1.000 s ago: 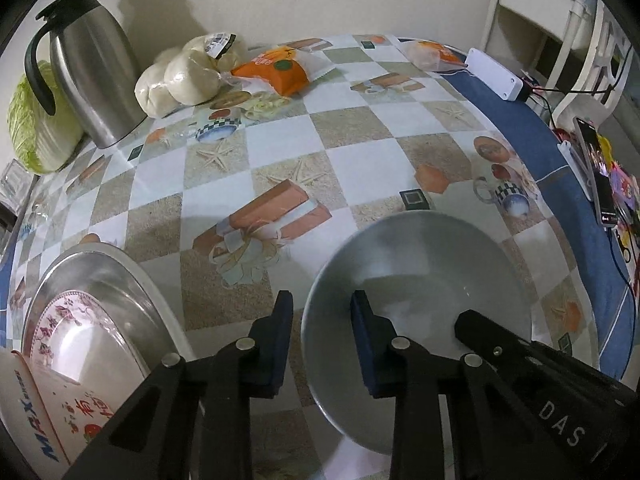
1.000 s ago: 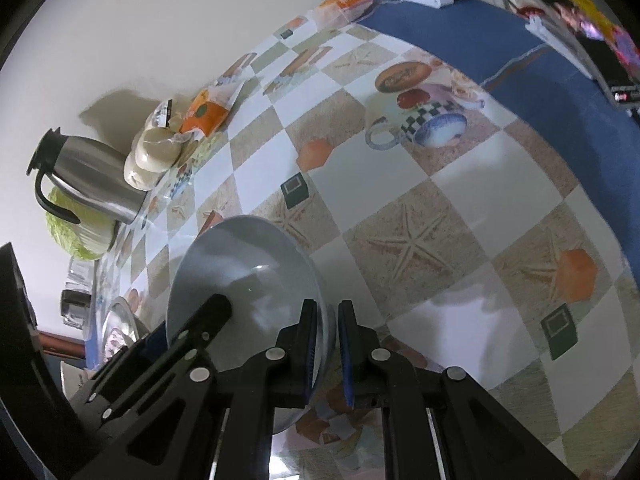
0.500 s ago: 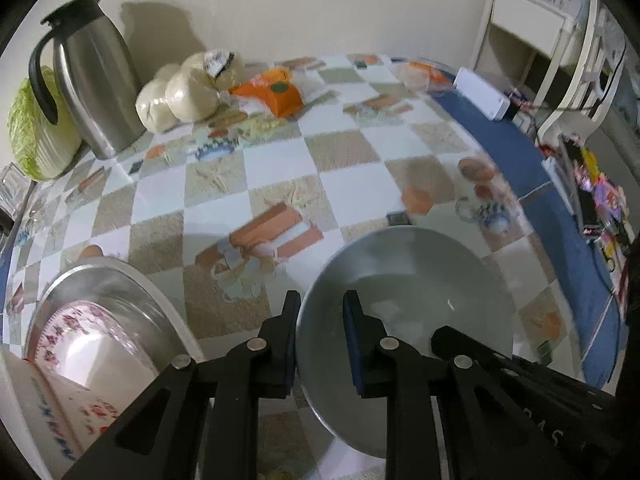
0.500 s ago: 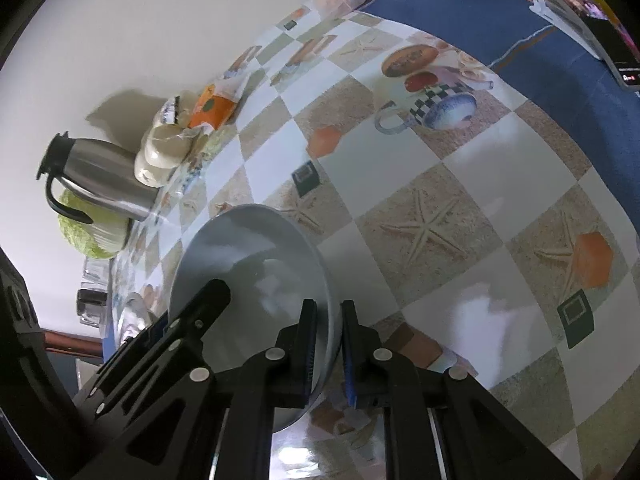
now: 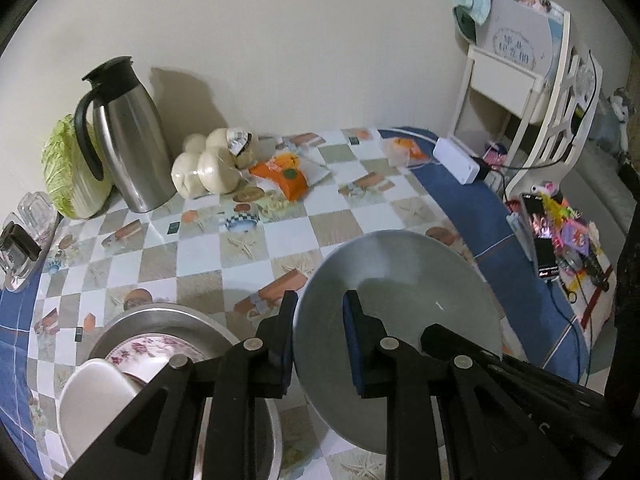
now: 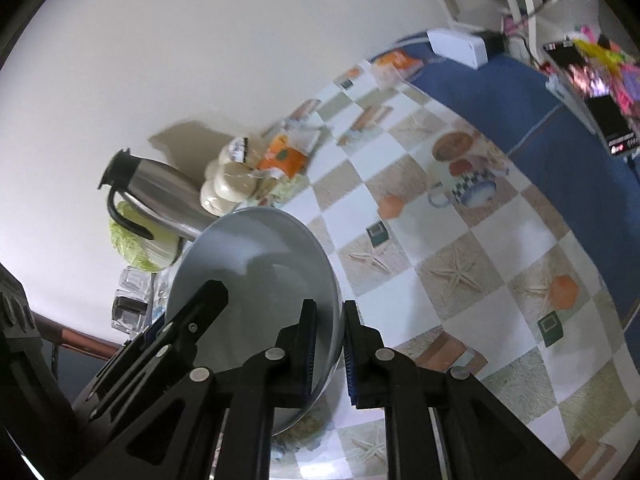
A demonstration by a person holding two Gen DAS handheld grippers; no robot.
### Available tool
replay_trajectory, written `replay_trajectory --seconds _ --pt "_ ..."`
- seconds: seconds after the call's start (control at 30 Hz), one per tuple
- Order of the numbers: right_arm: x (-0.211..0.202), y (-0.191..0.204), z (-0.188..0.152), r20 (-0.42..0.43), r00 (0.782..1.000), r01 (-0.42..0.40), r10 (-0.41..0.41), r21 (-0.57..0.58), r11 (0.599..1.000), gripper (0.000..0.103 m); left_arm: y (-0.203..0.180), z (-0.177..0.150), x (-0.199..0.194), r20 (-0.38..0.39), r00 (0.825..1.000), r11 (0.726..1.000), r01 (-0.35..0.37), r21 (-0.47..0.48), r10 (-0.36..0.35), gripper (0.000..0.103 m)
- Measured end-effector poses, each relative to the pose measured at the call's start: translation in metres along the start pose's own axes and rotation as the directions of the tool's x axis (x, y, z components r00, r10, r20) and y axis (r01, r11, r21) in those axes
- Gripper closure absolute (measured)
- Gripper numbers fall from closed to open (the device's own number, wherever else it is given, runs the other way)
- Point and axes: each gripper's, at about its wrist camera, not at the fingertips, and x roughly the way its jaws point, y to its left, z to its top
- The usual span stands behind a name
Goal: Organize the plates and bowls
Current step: 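Lift the white round bowl with both grippers and carry it over the tray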
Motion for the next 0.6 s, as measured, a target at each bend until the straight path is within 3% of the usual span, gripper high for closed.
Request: replay_trajectory --seconds 0.6 --pt "-0.022 0.066 -0.017 0.028 0.996 -0.081 0.084 -0.097 0.992 0.086 0.066 -0.001 -0.055 0.070 0.997 0.985 0.046 -0.164 -0.035 0.081"
